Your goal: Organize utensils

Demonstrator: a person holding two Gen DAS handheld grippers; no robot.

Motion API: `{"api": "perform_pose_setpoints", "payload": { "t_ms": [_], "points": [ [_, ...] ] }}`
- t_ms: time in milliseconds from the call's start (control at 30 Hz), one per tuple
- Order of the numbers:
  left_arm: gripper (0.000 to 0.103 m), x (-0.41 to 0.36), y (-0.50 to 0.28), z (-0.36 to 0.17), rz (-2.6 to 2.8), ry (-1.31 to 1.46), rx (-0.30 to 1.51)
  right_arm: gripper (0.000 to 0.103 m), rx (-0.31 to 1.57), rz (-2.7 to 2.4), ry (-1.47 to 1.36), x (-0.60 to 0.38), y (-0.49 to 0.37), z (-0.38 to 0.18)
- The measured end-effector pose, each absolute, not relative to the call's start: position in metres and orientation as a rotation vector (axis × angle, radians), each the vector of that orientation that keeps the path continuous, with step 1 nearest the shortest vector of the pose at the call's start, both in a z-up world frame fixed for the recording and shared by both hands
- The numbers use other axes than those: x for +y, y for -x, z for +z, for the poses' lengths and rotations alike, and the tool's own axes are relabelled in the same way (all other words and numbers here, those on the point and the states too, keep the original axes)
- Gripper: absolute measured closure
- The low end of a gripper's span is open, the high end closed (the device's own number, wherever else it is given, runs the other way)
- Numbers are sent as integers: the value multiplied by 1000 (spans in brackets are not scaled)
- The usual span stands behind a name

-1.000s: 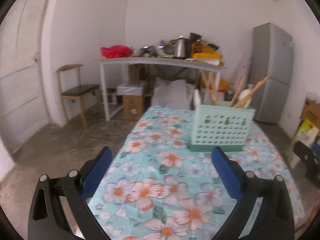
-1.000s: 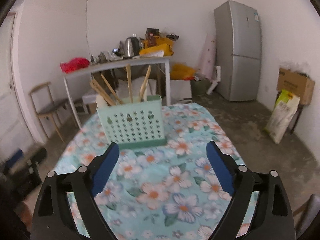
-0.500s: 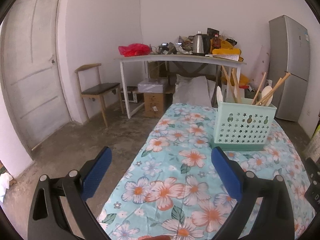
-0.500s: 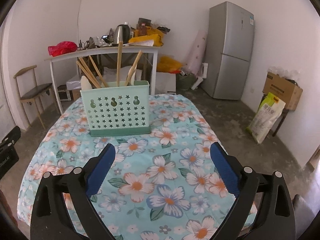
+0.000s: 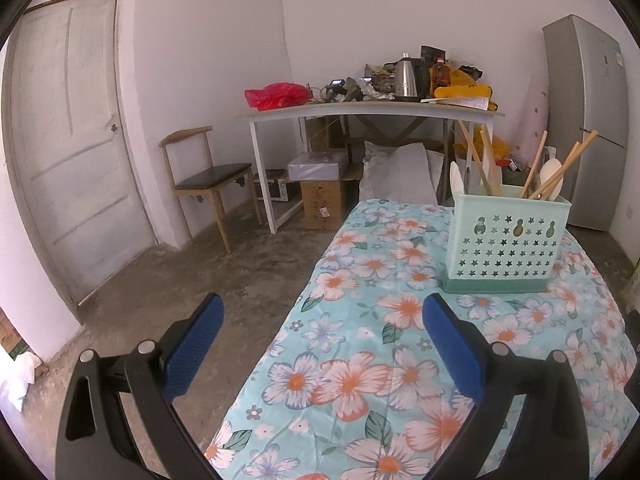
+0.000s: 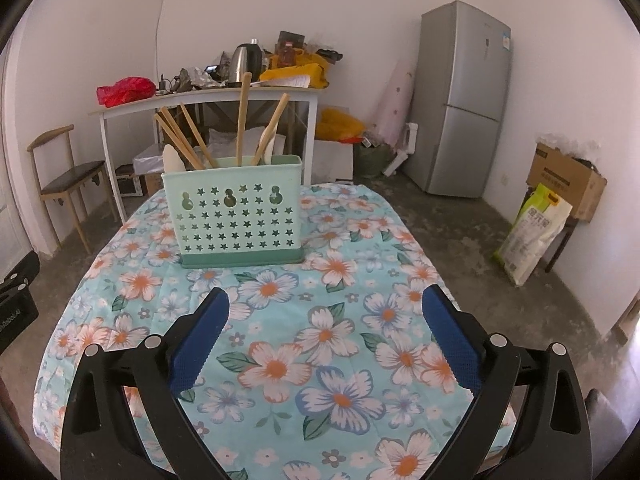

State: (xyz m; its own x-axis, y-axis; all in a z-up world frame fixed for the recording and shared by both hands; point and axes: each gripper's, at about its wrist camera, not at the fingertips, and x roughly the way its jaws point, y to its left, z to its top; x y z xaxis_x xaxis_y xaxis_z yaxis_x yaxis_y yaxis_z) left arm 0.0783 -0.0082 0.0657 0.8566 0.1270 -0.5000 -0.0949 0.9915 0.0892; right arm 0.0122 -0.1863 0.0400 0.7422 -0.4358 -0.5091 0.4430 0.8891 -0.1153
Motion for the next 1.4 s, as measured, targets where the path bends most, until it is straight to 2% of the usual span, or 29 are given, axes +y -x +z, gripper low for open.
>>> {"api": "perform_pose_setpoints", "payload": {
  "t_ms": [1400],
  "points": [
    [6,-1,-79,67,122,-50,532,10,541,-478,-10,-184,-11,45]
  ]
}}
